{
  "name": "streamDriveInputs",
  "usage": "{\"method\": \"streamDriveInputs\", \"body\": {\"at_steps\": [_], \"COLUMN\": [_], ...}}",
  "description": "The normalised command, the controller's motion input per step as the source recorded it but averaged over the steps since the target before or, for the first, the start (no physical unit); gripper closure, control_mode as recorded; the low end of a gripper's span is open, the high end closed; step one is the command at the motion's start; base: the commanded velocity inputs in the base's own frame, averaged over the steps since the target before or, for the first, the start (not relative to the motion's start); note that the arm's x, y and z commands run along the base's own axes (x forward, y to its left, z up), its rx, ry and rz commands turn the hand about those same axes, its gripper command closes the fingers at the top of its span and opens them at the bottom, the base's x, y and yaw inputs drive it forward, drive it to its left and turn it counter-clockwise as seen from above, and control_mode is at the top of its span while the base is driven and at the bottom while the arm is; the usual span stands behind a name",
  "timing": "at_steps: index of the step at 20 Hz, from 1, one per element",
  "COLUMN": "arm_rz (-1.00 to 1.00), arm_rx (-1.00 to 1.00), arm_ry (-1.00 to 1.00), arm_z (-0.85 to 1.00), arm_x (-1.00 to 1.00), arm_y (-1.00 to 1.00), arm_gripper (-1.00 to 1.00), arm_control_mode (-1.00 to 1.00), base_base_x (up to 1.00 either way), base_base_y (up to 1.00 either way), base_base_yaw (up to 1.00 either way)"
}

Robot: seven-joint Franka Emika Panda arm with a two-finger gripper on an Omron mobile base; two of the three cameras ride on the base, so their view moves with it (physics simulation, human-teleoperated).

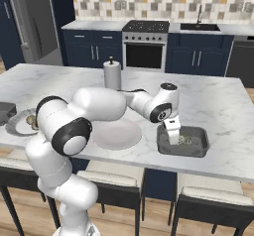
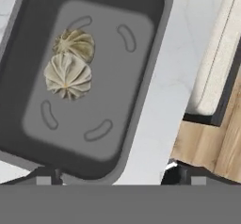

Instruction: Place two dumplings into each of the tupperware containers and then place the containers in the fridge.

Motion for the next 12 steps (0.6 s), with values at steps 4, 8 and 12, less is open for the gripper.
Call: {"method": "streamDriveInputs", "body": {"at_steps": [4,8,12], "arm_rz": [0.00,0.00,0.00], "arm_rx": [0.09,0.16,0.09], "arm_ry": [0.09,0.03,0.08], "arm_z": [-0.48,-0.39,-0.19], "arm_x": [0.21,0.15,0.46], "arm_y": [-0.31,-0.41,-0.24], "arm_gripper": [-1.00,-1.00,-1.00], "arm_control_mode": [-1.00,-1.00,-1.00], "base_base_x": [0.00,0.00,0.00], "base_base_y": [0.00,0.00,0.00], "base_base_yaw": [0.00,0.00,0.00]}}
